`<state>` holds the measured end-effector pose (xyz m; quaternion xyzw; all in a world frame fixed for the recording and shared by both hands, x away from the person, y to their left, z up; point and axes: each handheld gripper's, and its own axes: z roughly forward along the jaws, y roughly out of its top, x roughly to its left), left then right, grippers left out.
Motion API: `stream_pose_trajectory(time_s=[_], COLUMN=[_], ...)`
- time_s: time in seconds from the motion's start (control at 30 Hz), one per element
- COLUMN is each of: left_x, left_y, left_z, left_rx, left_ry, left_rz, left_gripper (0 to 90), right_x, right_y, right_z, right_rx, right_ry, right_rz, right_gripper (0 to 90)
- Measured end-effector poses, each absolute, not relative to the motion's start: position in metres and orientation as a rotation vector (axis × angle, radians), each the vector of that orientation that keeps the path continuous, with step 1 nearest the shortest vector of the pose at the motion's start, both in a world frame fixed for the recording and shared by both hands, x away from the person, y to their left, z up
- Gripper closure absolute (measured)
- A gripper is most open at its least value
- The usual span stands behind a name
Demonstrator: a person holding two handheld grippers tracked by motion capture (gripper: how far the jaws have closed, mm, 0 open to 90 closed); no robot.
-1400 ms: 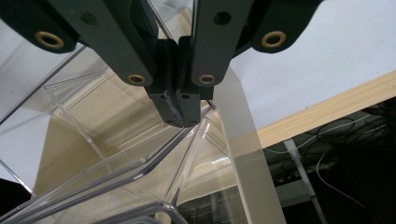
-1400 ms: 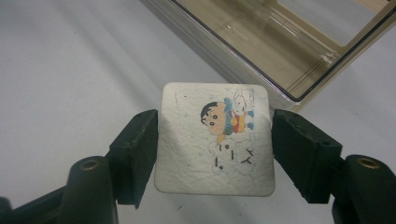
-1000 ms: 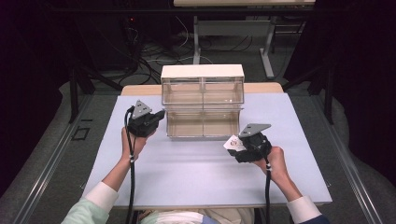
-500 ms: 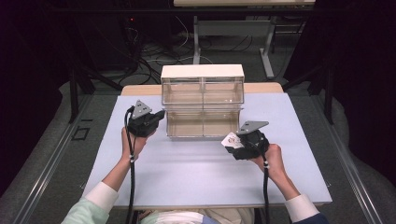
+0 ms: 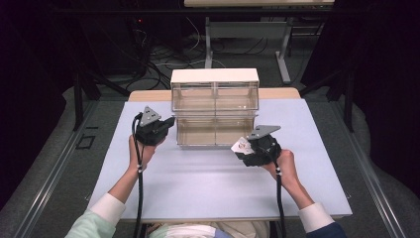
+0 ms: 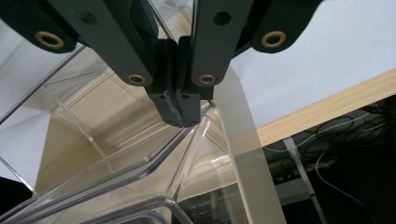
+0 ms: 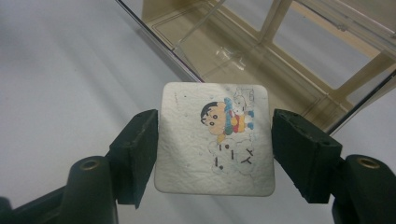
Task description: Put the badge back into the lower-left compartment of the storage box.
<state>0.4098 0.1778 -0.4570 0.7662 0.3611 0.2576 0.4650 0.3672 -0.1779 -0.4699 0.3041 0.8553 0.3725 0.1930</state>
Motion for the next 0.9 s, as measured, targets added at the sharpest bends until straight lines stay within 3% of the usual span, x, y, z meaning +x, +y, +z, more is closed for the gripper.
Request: stream_pose_trajectory(time_s=[0.9], left_x=[0.409], left_y=[0.178], left_z=[-0.457], left_rx=[1.877], left_ry=[0.887], left_rz=[0.635], left_gripper=[90.0], right_x=[0.38], right_y=[-0.156], right_z=[-0.47], right_rx=[0.825], right_ry=[2.398], right_rz=[1.043], right_gripper=[33.2])
